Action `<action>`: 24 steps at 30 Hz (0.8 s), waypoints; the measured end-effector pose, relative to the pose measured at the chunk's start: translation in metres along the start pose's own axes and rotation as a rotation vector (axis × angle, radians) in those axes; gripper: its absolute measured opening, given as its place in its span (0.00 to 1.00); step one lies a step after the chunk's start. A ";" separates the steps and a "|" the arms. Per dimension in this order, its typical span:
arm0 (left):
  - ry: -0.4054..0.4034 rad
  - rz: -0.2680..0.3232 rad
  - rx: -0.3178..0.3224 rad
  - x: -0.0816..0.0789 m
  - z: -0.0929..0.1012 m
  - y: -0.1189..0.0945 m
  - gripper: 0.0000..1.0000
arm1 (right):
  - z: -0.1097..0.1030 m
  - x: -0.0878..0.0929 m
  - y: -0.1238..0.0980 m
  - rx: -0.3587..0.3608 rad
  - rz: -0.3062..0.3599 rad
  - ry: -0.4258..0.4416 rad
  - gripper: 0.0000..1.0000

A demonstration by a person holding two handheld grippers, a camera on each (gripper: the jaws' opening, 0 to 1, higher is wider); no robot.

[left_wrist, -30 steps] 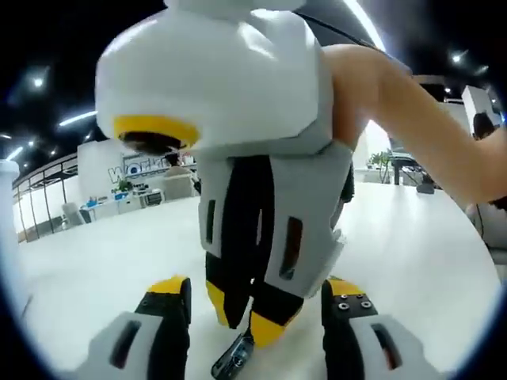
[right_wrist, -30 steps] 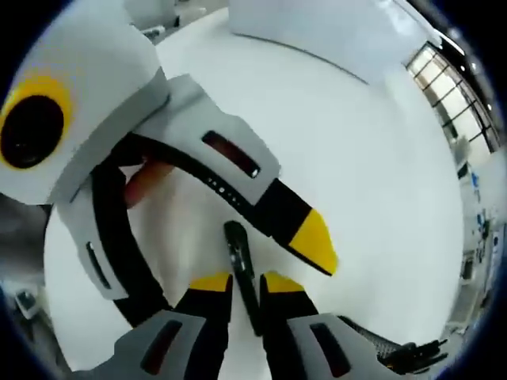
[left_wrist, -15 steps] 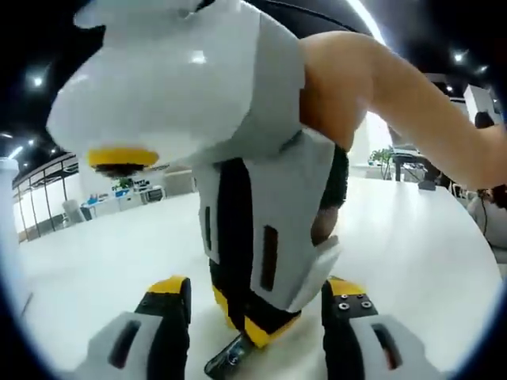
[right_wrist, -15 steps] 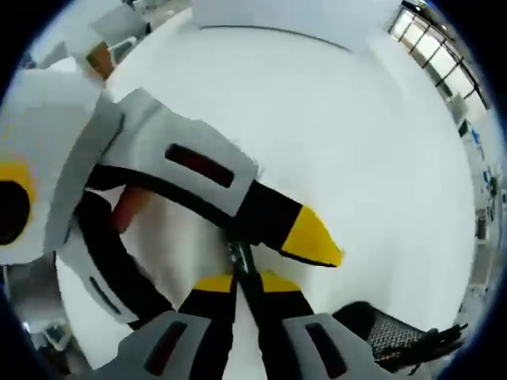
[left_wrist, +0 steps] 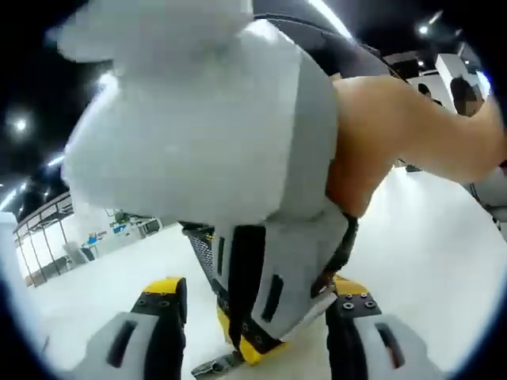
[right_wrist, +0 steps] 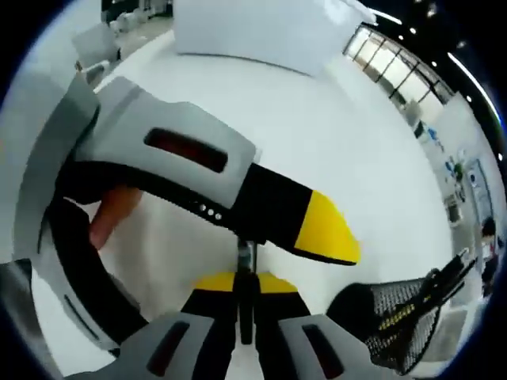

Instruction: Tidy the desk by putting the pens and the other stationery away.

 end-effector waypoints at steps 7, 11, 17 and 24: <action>0.048 0.037 -0.013 -0.012 0.000 -0.002 0.71 | 0.001 0.006 -0.028 0.011 0.174 0.149 0.05; 0.044 0.034 0.006 -0.011 0.007 -0.002 0.73 | 0.007 0.013 -0.044 0.030 0.274 0.206 0.05; 0.061 0.044 -0.015 -0.016 0.004 -0.004 0.79 | 0.014 0.024 -0.061 0.055 0.506 0.432 0.05; 0.009 0.014 -0.012 -0.005 -0.002 -0.003 0.78 | 0.023 0.027 -0.083 0.078 0.769 0.559 0.05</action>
Point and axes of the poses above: the point that each gripper's makers call its tool centre point, and the gripper's own axes: y roughly forward along the fingers, z roughly to its right, x roughly out of its underside, the point moved 4 cm from there along -y, roughly backward along the fingers, and after that the axes turned 11 degrees about z, right-handed, at the moved point
